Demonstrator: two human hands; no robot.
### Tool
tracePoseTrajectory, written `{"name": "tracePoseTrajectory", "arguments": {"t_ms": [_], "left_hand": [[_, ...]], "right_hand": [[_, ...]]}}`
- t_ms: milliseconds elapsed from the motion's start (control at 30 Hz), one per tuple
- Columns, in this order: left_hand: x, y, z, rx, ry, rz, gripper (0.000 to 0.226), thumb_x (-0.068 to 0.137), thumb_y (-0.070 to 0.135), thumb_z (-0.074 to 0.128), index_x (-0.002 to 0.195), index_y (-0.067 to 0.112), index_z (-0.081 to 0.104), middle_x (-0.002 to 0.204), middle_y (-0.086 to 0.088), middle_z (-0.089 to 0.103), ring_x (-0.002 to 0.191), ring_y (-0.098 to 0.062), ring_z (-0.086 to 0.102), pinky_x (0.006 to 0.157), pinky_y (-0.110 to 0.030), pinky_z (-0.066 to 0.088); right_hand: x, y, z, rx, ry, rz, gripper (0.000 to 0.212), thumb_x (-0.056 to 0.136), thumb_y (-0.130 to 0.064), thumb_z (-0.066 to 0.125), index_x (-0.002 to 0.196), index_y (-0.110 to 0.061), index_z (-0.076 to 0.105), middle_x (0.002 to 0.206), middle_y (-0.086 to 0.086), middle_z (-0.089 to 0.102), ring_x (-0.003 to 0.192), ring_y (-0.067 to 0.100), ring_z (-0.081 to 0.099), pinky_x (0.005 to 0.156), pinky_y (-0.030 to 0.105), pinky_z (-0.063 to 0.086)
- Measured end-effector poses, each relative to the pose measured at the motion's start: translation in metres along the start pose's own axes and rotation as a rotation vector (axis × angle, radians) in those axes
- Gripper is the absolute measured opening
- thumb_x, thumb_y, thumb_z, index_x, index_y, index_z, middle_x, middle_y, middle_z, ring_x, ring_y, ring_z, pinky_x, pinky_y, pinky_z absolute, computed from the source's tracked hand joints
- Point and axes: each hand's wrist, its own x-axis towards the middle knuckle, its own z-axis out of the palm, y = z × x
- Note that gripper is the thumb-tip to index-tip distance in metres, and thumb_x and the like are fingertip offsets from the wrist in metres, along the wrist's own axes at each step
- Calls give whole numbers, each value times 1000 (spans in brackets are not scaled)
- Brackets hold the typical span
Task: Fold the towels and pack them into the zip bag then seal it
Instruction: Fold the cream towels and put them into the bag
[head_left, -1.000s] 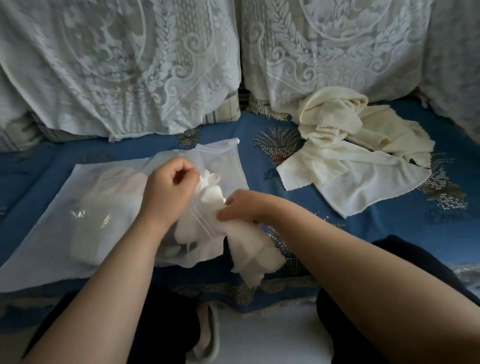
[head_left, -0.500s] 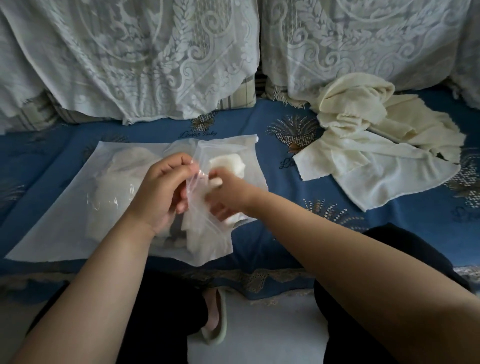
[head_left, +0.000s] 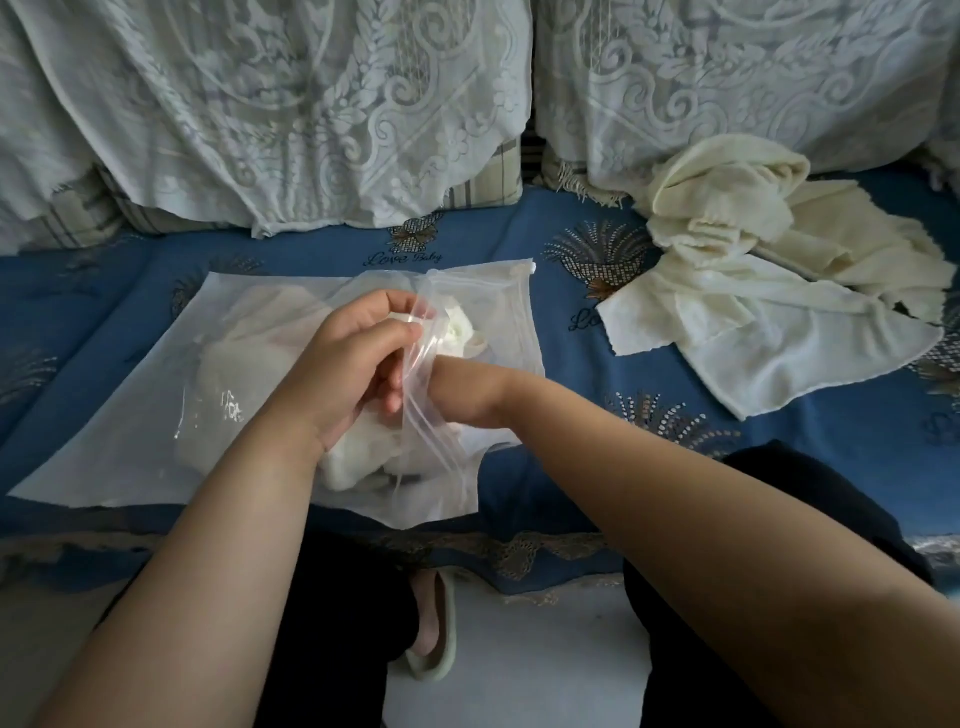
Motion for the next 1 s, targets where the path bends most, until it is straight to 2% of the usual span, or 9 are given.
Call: {"name": "tracePoseTrajectory", "arguments": {"t_ms": [100, 267, 400, 500, 600, 733, 833, 900, 1000], "left_hand": [[8, 4, 10, 11, 87, 1, 26, 92, 5, 44, 99, 20, 64, 45, 5, 44, 40, -12, 39, 37, -21, 35], [28, 2, 40, 181, 238, 45, 27, 87, 7, 44, 104, 20, 59, 58, 6, 54, 49, -14, 48, 47, -26, 42], [46, 2, 64, 585, 369, 295, 28, 88, 19, 52, 116, 23, 53, 93, 5, 51, 76, -15, 51, 69, -28, 41], [59, 7, 82, 565, 335, 403, 24, 90, 22, 54, 114, 21, 55, 103, 3, 53, 73, -13, 49, 71, -26, 41], [70, 10, 99, 466, 250, 424, 19, 90, 19, 54, 110, 19, 57, 103, 3, 56, 71, -5, 52, 73, -23, 42], [79, 14, 115, 386, 185, 360, 12, 92, 18, 54, 102, 21, 59, 97, 7, 59, 75, -1, 55, 71, -13, 42], [83, 17, 124, 250, 94, 239, 11, 94, 19, 51, 94, 25, 59, 92, 6, 65, 81, -10, 64, 76, -26, 50], [80, 20, 132, 125, -12, 107, 12, 97, 20, 47, 100, 21, 59, 93, 5, 68, 83, -12, 65, 74, -28, 52], [77, 17, 143, 96, -150, -26, 15, 99, 28, 45, 105, 20, 56, 103, 2, 68, 91, -12, 65, 82, -31, 53]], "right_hand": [[-16, -1, -34, -100, 88, 161, 13, 95, -12, 49, 97, -16, 60, 92, -4, 66, 89, 13, 65, 91, 33, 54], [-52, 19, -112, -719, 315, 456, 34, 94, -27, 48, 110, -4, 67, 99, 6, 74, 86, 23, 70, 71, 30, 53], [-79, 53, -169, -847, 777, 579, 35, 91, -23, 52, 121, -6, 58, 131, 14, 52, 110, 34, 58, 86, 34, 47], [-102, 80, -199, -736, 1038, 651, 49, 90, -13, 50, 137, -12, 38, 145, 12, 28, 119, 39, 51, 93, 43, 44], [-124, 100, -218, -691, 1085, 729, 53, 89, -6, 45, 140, -11, 34, 147, 12, 28, 122, 37, 49, 94, 43, 43], [-143, 103, -229, -808, 1227, 656, 29, 95, -23, 42, 112, -8, 60, 113, 15, 61, 99, 35, 58, 73, 35, 43], [-147, 74, -222, -929, 1303, 511, 30, 97, -29, 39, 107, -9, 57, 104, 15, 64, 98, 34, 55, 73, 37, 43], [-151, 46, -208, -985, 1269, 417, 28, 99, -31, 38, 109, -10, 53, 99, 15, 64, 93, 33, 55, 72, 39, 45], [-163, 8, -166, -846, 1000, 280, 21, 98, -30, 45, 109, -15, 55, 94, 6, 62, 82, 24, 56, 69, 32, 43]]}}
